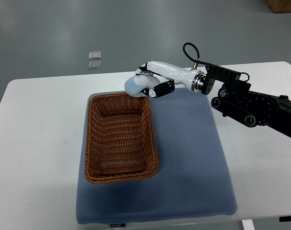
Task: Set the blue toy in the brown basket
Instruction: 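Lift the held plush toy and carry it over the wicker basket, then lower the toy into the basket and open the right hand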
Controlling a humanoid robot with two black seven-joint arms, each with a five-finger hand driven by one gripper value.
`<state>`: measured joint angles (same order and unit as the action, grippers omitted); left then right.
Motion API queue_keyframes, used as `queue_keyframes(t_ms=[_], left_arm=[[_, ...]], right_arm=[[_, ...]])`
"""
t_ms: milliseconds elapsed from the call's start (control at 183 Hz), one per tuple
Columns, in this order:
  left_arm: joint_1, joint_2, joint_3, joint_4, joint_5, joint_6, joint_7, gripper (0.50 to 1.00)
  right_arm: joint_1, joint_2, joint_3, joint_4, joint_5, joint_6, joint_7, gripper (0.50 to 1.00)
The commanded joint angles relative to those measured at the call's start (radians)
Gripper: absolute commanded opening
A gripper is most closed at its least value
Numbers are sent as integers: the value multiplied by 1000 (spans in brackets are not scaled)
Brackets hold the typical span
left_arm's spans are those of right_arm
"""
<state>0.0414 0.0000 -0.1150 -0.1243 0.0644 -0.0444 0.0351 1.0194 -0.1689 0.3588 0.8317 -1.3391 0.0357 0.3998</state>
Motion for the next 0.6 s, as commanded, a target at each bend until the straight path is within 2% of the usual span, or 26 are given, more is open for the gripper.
queue_keyframes(t_ms=[0, 267, 595], left_arm=[[0, 0, 0, 0, 0, 0, 0, 1000], [0, 0, 0, 0, 0, 0, 0, 1000], [0, 0, 0, 0, 0, 0, 0, 1000]], right_arm=[[7, 49, -1, 20, -3, 1, 1, 500], [10, 160, -34, 35, -17, 6, 10, 500], [1, 169, -153, 3, -28, -2, 2, 500]])
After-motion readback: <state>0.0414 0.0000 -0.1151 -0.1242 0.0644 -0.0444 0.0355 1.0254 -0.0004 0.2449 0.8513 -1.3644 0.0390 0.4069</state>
